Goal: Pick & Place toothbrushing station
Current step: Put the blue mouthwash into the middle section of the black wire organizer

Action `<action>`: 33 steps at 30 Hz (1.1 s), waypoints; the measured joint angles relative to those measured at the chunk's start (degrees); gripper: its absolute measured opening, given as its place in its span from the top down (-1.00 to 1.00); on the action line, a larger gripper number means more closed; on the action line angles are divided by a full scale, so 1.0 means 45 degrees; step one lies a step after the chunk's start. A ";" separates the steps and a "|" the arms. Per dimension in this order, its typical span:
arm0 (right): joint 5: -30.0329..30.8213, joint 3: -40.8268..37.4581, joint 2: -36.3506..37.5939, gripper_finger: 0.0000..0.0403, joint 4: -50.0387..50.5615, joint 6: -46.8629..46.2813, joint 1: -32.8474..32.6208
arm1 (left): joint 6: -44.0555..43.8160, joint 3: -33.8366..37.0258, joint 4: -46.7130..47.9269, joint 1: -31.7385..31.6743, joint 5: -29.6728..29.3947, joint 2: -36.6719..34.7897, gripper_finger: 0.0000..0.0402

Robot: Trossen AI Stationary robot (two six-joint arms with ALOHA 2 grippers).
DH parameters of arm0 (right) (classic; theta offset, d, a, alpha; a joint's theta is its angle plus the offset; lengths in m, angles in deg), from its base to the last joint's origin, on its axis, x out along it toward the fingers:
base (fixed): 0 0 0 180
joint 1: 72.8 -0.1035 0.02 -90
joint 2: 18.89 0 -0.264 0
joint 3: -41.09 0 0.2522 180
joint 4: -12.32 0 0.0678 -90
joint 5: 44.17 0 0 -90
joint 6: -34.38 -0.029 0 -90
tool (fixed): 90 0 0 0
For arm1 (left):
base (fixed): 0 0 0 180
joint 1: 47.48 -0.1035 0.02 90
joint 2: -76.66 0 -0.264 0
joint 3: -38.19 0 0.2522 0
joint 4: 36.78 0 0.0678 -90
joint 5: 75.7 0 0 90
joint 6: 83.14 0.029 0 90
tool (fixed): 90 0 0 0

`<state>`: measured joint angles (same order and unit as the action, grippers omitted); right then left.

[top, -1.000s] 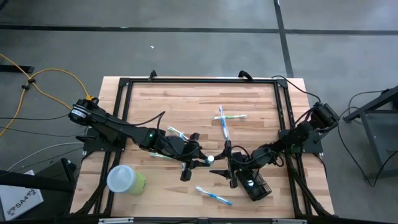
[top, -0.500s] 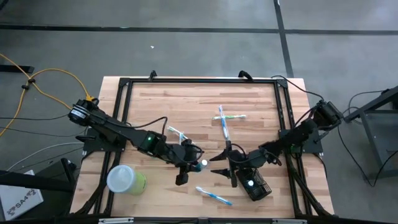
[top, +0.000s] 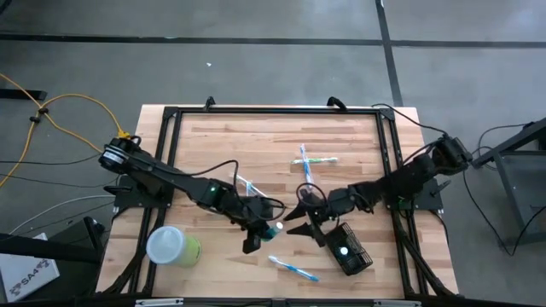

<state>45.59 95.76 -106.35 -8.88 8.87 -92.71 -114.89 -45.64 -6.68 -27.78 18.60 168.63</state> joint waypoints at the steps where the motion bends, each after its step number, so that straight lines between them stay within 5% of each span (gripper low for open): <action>1: -0.0217 0.0224 0.0005 -0.03 0.0331 0.0020 0.0088 | 0.0002 -0.0009 -0.0089 -0.0023 0.0021 0.0074 0.66; 6: -0.0381 0.1014 -0.0010 -0.03 0.2033 0.0360 0.0381 | 0.0040 -0.0021 0.0038 -0.0186 0.0209 0.0317 0.66; 33: -0.0168 0.1110 -0.0010 -0.03 0.2279 0.0250 0.0386 | 0.0423 -0.0009 -0.0701 -0.0591 -0.0317 0.0366 0.66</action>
<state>44.83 100.76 -106.40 1.37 9.99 -90.97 -112.98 -45.68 -9.84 -30.44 17.17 170.28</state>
